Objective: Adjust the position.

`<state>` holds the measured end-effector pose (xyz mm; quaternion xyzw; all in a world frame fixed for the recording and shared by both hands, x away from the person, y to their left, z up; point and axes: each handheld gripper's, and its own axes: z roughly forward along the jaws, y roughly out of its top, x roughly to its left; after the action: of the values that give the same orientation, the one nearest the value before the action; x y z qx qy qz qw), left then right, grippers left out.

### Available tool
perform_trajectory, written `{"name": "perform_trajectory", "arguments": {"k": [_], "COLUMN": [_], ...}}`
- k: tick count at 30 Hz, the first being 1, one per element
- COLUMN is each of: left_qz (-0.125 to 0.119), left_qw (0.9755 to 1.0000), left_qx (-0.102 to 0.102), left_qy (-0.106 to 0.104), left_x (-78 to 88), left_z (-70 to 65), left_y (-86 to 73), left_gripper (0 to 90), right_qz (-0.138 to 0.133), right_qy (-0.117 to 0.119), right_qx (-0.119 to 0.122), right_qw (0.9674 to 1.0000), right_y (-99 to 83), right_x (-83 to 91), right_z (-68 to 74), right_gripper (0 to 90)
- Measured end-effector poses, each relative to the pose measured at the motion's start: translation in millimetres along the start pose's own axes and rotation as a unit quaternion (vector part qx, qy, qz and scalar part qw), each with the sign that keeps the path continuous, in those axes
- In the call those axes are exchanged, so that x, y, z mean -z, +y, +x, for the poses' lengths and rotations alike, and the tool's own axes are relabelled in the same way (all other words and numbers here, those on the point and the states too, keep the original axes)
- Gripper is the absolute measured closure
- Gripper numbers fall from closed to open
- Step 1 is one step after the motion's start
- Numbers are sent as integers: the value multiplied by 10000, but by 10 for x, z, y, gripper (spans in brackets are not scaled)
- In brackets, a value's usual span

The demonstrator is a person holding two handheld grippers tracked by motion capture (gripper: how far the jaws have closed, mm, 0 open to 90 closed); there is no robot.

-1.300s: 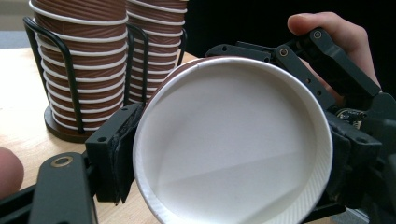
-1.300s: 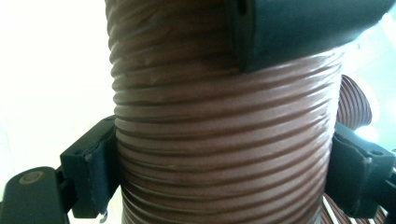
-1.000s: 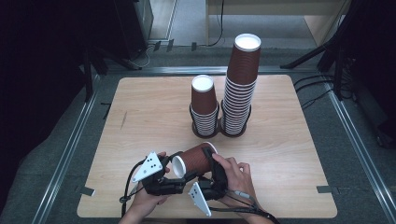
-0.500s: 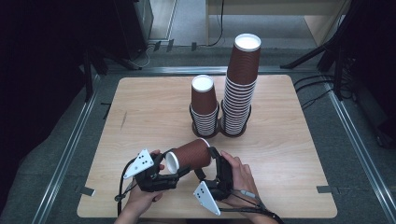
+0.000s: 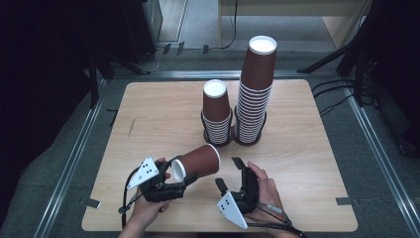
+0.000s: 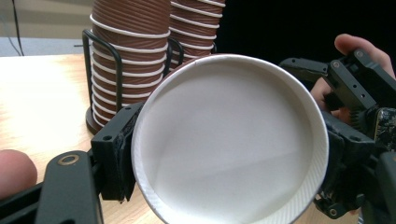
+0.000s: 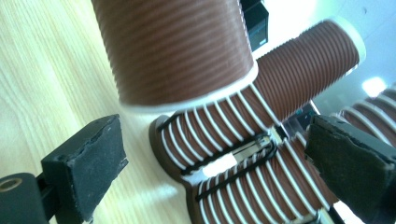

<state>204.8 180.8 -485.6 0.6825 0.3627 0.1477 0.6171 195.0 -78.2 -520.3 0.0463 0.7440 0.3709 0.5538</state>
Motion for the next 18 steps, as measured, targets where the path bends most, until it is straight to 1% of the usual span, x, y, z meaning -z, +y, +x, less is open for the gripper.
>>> {"name": "perform_trajectory", "arguments": {"k": [4,5,6,7,9,11,13,15,16,17,18], "left_qz": [-14,-18,-20,-23,-26,-32,-43,-50,-51,-54,-54], "left_qw": [10000,10000,10000,10000,10000,10000,10000,10000,10000,10000,10000], "left_qx": [-3,-8,-4,3,11,-26,-44,-48,-52,-53,-57], "left_qy": [22,41,41,48,55,42,41,46,41,33,31], "left_x": [-5,-6,-6,-8,-11,-7,-3,-2,-3,-5,-5], "left_z": [9,11,14,16,19,20,20,16,16,15,16], "left_y": [-8,-11,-14,-17,-22,-24,-22,-21,-22,-23,-24], "left_gripper": [221,222,222,221,221,221,221,221,221,221,221], "right_qz": [40,129,129,156,252,391,493,576,596,613,669], "right_qy": [-18,-34,-34,-42,-55,-67,-134,-186,-226,-299,-369], "right_qx": [-147,-265,-265,-361,-683,-1091,-1442,-1875,-2047,-2127,-2140], "right_qw": [9999,9996,9996,9992,9973,9932,9882,9804,9767,9747,9738], "right_y": [-47,-63,-63,-71,-87,-101,-111,-110,-110,-108,-103], "right_x": [34,38,38,39,42,40,49,59,63,70,76], "right_z": [7,8,8,2,-10,-32,-48,-72,-80,-83,-77], "right_gripper": [64,64,64,64,67,72,107,127,133,136,136]}}
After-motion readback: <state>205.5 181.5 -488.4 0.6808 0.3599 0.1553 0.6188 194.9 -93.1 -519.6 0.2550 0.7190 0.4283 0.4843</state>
